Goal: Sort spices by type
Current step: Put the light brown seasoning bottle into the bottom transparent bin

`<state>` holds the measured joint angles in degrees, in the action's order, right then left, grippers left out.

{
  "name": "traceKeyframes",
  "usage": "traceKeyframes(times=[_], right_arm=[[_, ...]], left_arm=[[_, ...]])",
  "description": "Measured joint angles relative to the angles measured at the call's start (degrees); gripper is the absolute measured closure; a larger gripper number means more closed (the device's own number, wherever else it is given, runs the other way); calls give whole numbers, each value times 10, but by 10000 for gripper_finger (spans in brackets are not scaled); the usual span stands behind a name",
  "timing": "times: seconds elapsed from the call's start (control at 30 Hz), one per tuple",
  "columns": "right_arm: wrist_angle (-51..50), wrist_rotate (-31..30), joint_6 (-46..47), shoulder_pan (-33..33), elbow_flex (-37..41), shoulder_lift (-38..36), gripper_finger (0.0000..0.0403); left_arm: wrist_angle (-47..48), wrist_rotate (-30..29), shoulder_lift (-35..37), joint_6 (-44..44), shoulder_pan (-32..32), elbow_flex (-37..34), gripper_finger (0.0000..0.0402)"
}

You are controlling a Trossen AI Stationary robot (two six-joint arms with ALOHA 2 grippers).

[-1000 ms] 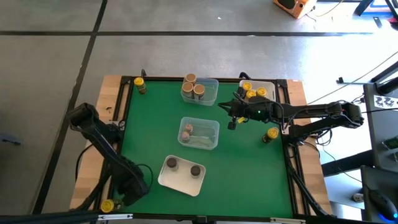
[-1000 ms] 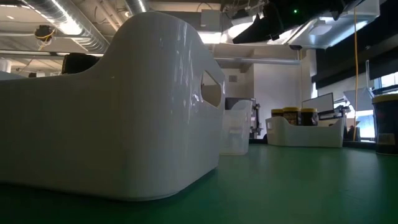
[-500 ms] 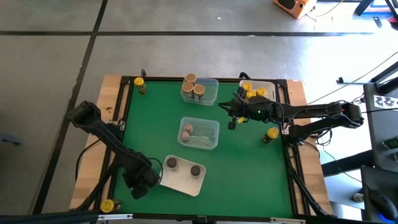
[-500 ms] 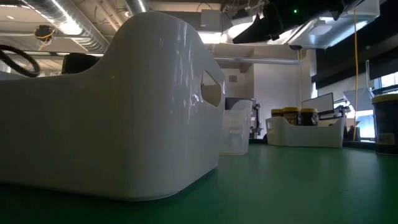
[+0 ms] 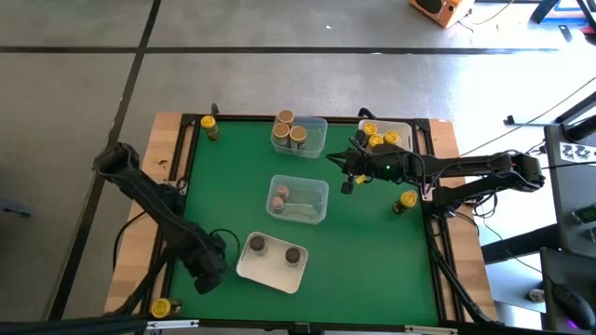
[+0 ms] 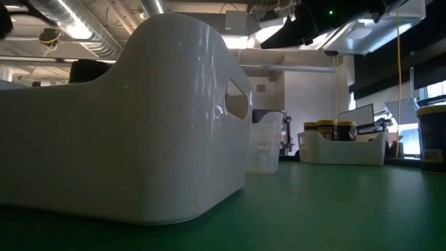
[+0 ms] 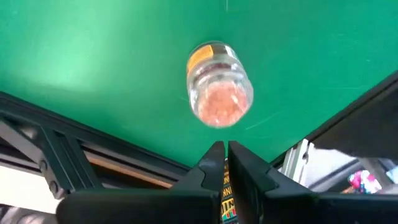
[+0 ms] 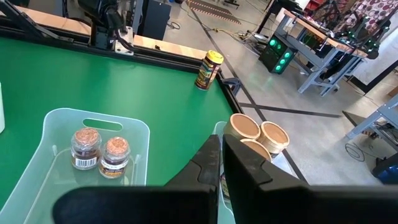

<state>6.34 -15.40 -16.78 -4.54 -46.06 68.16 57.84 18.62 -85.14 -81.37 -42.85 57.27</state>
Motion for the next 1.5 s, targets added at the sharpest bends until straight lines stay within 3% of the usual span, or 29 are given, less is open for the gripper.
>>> traceKeyframes(times=[0.3, 0.67, 0.8, 1.17, 1.37, 1.5], right_arm=[[0, 4, 0, 0, 0, 0, 382], [0, 56, 0, 0, 0, 0, 382], [0, 56, 0, 0, 0, 0, 382], [0, 56, 0, 0, 0, 0, 382], [0, 56, 0, 0, 0, 0, 382], [0, 56, 0, 0, 0, 0, 382]], left_arm=[[-3, -28, 5, -99, -47, -7, 365], [2, -33, 5, -110, -48, -7, 182], [-2, -34, 5, -82, -48, -7, 143], [-5, -40, 7, -49, -56, 13, 141], [-2, -143, 7, -32, -90, 22, 141], [-2, -178, 6, -32, -108, 22, 143]])
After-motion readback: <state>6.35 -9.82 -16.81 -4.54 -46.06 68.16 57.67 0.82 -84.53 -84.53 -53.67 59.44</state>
